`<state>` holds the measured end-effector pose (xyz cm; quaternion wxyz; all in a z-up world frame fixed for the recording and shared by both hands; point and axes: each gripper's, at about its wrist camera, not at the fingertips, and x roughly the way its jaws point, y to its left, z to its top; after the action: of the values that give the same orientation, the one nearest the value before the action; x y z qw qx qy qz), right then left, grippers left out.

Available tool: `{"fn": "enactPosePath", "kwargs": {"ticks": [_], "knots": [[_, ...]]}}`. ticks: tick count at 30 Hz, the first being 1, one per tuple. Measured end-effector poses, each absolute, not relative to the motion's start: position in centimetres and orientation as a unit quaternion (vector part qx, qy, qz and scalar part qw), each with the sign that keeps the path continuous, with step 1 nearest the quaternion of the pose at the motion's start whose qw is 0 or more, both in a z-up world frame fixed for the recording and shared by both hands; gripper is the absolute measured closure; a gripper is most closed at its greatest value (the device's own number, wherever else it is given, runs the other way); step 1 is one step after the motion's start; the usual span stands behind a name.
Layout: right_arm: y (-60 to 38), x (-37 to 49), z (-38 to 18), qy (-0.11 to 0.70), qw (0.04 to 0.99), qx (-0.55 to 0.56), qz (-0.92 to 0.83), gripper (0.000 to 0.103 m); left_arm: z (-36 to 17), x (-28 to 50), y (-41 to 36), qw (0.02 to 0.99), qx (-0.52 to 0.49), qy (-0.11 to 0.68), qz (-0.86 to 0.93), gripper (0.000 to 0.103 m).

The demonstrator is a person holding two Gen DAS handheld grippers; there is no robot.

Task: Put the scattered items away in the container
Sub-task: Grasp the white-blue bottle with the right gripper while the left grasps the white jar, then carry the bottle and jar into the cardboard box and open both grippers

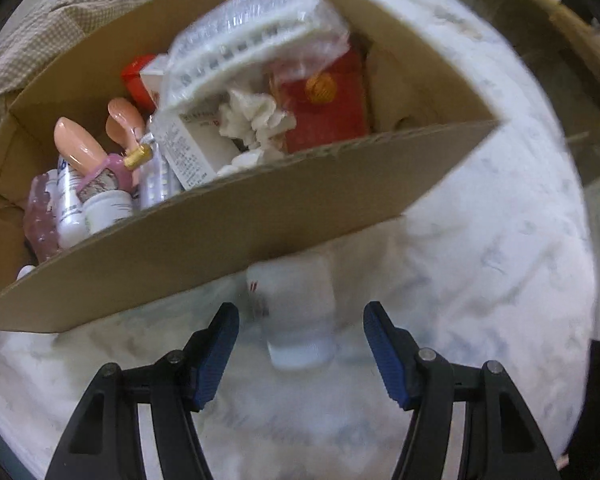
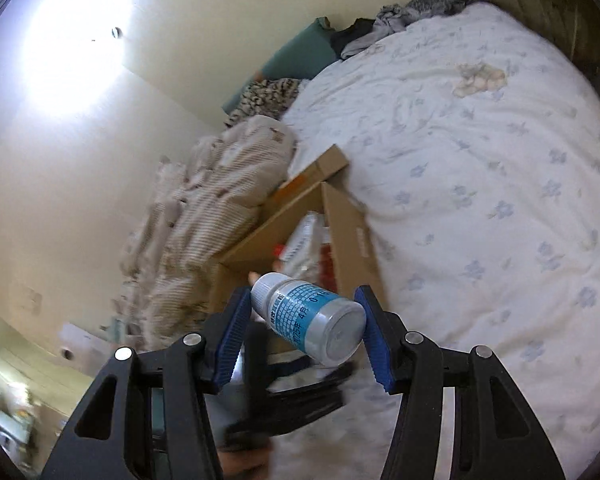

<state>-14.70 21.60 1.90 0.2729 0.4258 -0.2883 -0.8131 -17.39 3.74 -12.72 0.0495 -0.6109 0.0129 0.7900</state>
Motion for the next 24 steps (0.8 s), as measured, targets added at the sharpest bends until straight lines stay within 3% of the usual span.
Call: {"fn": "enactPosePath", "kwargs": {"ticks": [1,3,11,15,24], "knots": [[21.8,-14.8,1.7,-0.293,0.276,0.425,-0.811,0.045,-13.2,-17.7,4.0,0.04,-0.614,0.017,0.788,0.057],[21.9,-14.7,1.7,-0.297,0.279,0.423,-0.809,0.045,-13.3,-17.8,4.0,0.031,-0.607,0.024,0.793,0.063],[21.6,-14.2,2.7,-0.291,0.295,0.413,-0.811,0.045,-9.6,-14.6,3.8,0.058,-0.583,0.045,0.809,0.063],[20.9,-13.8,2.4,-0.271,0.294,0.414,-0.818,0.045,-5.2,-11.9,2.9,0.077,-0.545,0.04,0.834,0.063],[16.8,-14.3,2.5,-0.188,0.305,0.417,-0.835,0.045,3.3,-12.5,-2.3,0.043,-0.428,-0.032,0.902,0.063]]}}
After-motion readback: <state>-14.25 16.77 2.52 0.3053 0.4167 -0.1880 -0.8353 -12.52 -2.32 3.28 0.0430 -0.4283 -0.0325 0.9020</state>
